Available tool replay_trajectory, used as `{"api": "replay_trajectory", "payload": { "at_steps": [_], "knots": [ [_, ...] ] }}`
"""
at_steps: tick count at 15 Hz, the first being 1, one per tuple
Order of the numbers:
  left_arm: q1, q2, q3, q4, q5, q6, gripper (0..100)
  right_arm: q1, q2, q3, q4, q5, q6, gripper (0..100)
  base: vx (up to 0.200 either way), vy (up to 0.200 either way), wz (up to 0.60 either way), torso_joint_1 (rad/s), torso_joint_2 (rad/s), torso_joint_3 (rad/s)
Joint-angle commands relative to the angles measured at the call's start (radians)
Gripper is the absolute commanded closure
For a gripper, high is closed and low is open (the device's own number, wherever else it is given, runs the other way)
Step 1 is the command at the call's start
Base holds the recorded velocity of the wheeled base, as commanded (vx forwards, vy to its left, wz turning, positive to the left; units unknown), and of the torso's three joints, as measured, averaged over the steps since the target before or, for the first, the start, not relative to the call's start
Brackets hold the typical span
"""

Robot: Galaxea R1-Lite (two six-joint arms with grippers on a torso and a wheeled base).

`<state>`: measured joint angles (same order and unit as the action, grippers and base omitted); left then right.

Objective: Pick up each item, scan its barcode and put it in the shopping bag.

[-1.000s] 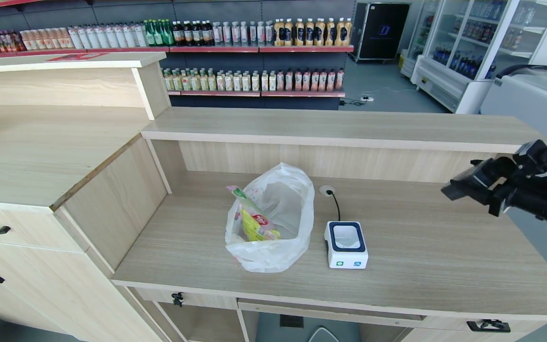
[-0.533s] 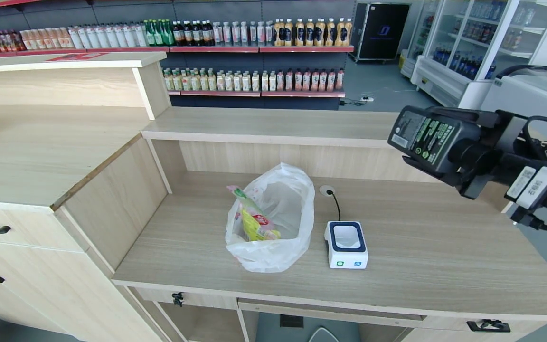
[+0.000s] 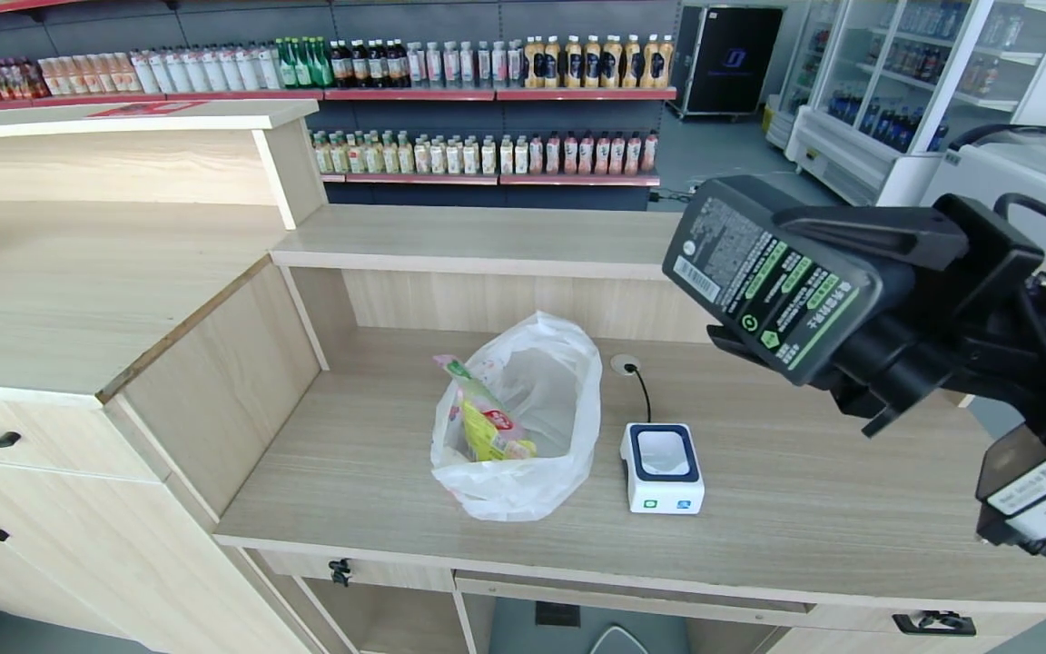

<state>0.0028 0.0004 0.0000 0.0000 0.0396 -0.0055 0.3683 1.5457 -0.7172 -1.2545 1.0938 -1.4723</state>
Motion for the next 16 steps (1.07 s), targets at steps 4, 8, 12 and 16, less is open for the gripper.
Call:
{"api": "replay_trajectory", "payload": {
  "at_steps": [4, 8, 12, 16],
  "knots": [
    [0.0, 0.0, 0.0, 0.0, 0.0, -0.001, 0, 0.073, -0.128, 0.082, 0.033, -0.006, 0.001, 100, 0.0, 0.0, 0.0, 0.0, 0.0, 0.0],
    [0.0, 0.0, 0.0, 0.0, 0.0, -0.001, 0, 0.104, -0.214, 0.137, 0.043, -0.006, 0.006, 100, 0.0, 0.0, 0.0, 0.0, 0.0, 0.0],
    [0.0, 0.0, 0.0, 0.0, 0.0, -0.001, 0, 0.104, -0.234, 0.182, 0.063, -0.009, -0.005, 100, 0.0, 0.0, 0.0, 0.0, 0.0, 0.0],
    [0.0, 0.0, 0.0, 0.0, 0.0, -0.001, 0, 0.162, -0.208, 0.179, 0.056, -0.046, -0.006, 100, 0.0, 0.0, 0.0, 0.0, 0.0, 0.0]
  ]
}}
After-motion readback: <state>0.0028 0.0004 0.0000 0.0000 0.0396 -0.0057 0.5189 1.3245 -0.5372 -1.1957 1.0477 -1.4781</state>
